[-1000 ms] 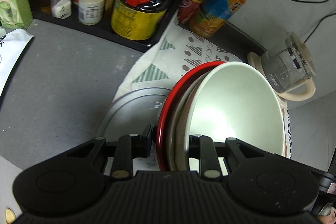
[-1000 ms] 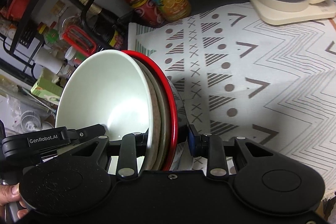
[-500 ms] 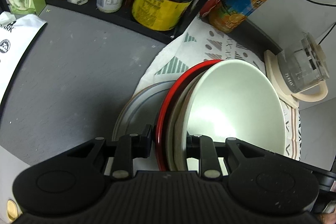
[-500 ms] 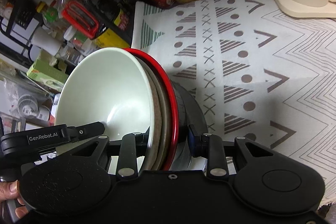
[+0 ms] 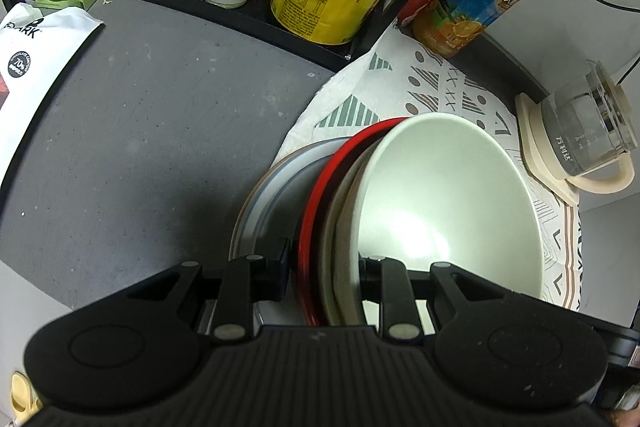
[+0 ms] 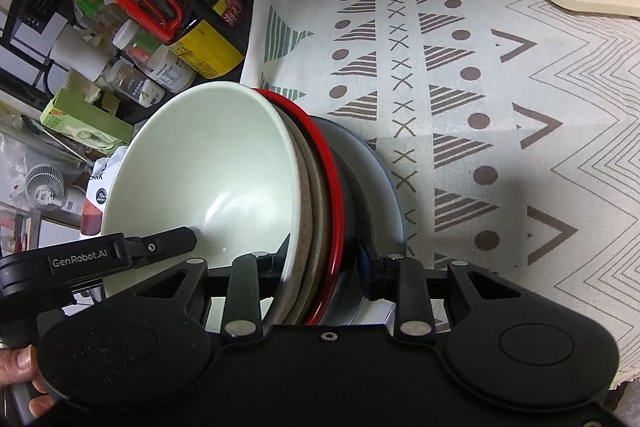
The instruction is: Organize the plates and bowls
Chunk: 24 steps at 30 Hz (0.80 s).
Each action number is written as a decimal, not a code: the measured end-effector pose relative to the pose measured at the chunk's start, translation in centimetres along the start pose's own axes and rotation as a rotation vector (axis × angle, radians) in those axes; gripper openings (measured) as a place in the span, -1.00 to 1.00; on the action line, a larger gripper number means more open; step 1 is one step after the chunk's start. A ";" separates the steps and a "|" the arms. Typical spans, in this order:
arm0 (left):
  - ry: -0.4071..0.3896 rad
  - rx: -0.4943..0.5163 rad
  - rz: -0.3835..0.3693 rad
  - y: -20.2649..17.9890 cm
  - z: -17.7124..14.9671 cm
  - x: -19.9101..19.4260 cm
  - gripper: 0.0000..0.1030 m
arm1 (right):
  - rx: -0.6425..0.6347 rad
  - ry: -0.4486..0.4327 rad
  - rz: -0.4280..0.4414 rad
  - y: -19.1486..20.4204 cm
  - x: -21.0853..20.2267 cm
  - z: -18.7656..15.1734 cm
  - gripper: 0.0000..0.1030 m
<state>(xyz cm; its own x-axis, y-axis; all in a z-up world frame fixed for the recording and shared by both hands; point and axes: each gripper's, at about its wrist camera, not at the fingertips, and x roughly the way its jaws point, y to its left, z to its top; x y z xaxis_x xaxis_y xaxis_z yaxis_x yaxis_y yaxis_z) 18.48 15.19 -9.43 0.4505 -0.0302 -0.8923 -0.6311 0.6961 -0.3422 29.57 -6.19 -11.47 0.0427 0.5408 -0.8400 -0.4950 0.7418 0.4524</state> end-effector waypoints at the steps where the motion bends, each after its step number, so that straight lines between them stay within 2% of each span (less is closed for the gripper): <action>1: -0.006 0.000 -0.003 0.0 0.0 -0.1 -0.52 | 0.008 -0.002 0.008 -0.1 0.0 0.0 -0.33; 4: -0.062 0.027 -0.004 -0.5 -0.2 -1.1 -0.42 | 0.021 -0.021 0.027 -0.3 -0.2 -0.1 -0.24; 5: -0.069 0.028 -0.005 -0.6 -0.2 -1.3 -0.37 | 0.011 -0.040 0.030 -0.2 -0.7 -0.1 -0.18; 6: -0.073 0.027 -0.007 -0.7 -0.1 -1.6 -0.32 | -0.001 -0.060 0.039 0.0 -1.2 -0.1 -0.02; 8: -0.080 0.026 -0.007 -0.8 0.0 -1.9 -0.04 | -0.023 -0.092 0.044 0.4 -2.2 -0.1 0.10; 14: -0.119 0.056 0.009 -1.4 -0.4 -3.3 0.46 | -0.031 -0.138 0.029 0.1 -4.1 -0.6 0.43; 19: -0.139 0.084 0.033 -1.9 -1.0 -4.4 0.55 | -0.029 -0.180 0.035 -0.3 -5.8 -1.7 0.73; 22: -0.154 0.103 0.035 -2.2 -1.4 -5.2 0.60 | -0.025 -0.211 0.038 -0.5 -7.0 -2.2 0.81; 24: -0.164 0.113 0.034 -2.4 -1.8 -5.8 0.60 | -0.025 -0.231 0.034 -0.6 -7.7 -2.8 0.99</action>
<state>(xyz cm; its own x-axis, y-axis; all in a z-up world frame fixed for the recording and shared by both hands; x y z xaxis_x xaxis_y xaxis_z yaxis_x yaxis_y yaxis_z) 16.28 12.43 -3.95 0.5330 0.1055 -0.8395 -0.5767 0.7713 -0.2692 27.17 -11.94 -6.09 0.2219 0.6441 -0.7321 -0.5206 0.7131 0.4696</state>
